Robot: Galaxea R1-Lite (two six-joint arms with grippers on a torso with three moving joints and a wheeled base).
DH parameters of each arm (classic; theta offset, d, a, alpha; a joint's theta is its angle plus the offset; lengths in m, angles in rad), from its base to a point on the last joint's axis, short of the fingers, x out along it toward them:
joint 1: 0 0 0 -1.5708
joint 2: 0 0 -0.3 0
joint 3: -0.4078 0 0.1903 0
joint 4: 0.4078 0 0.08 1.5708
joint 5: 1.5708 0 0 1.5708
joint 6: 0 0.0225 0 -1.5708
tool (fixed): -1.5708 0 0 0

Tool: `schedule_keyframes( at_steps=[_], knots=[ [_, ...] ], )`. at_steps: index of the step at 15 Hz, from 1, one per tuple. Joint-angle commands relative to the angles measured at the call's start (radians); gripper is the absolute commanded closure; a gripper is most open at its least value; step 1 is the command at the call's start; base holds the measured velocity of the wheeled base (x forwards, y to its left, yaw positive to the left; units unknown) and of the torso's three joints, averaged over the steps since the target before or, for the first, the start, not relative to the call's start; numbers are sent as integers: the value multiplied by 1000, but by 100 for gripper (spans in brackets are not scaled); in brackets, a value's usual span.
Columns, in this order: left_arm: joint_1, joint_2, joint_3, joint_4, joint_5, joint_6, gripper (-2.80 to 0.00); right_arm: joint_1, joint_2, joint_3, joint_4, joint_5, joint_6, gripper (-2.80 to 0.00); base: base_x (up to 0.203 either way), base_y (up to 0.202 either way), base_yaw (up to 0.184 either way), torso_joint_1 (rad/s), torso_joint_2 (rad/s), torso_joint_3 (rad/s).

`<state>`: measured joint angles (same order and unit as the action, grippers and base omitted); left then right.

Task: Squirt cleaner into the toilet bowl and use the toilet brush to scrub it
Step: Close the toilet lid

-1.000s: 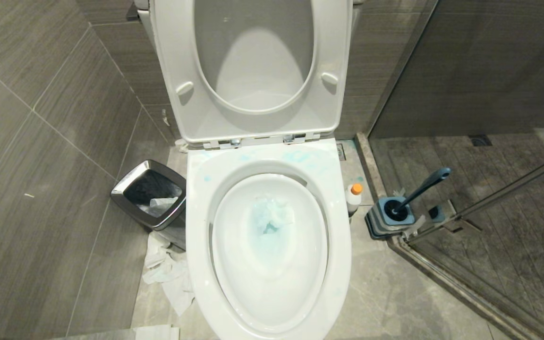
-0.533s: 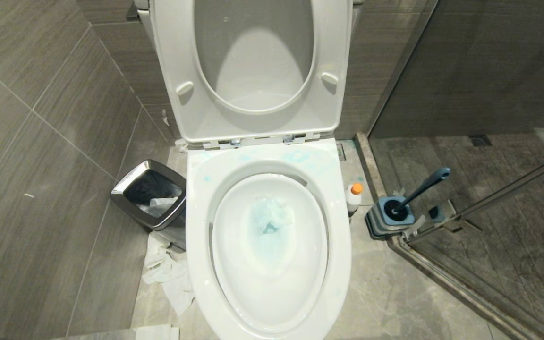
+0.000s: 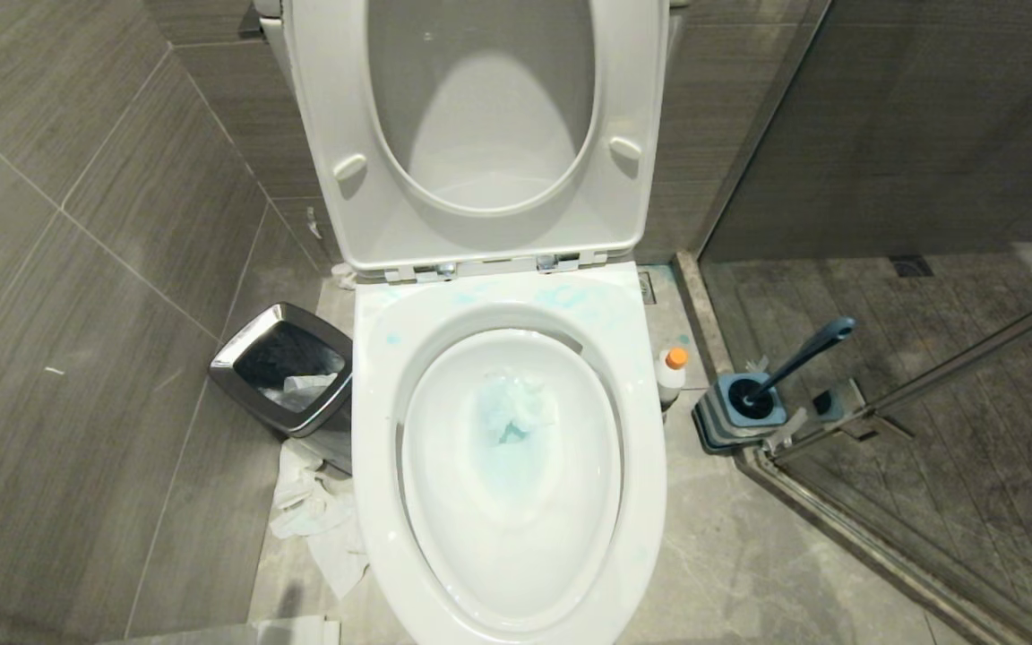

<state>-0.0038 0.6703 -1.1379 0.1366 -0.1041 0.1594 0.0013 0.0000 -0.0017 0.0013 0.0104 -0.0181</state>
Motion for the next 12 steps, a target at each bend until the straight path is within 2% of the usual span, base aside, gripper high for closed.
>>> schedule_keyframes(
  at_steps=[1, 3, 5, 7, 10, 12],
  knots=[
    [-5, 171, -86, -3, -65, -38, 0, 0, 2, 2, 0, 0, 0, 0, 0, 0, 0, 0, 0, 0],
    [-10, 256, -120, -31, -123, -123, 0, 0, 2, 0, 0, 0, 0, 0, 0, 0, 0, 0, 0, 0],
    [-11, 367, -158, -130, -180, -212, 0, 0, 2, 0, 0, 0, 0, 0, 0, 0, 0, 0, 0, 0],
    [-10, 502, -244, -251, -246, -301, 0, 0, 2, 0, 0, 0, 0, 0, 0, 0, 0, 0, 0, 0],
    [-10, 662, -396, -384, -296, -454, 0, 2, 2, 0, 0, 0, 0, 0, 0, 0, 0, 0, 0, 0],
    [-10, 736, -452, -480, -336, -531, 0, 1, 2, 0, 0, 0, 0, 0, 0, 0, 0, 0, 0, 0]
  ],
)
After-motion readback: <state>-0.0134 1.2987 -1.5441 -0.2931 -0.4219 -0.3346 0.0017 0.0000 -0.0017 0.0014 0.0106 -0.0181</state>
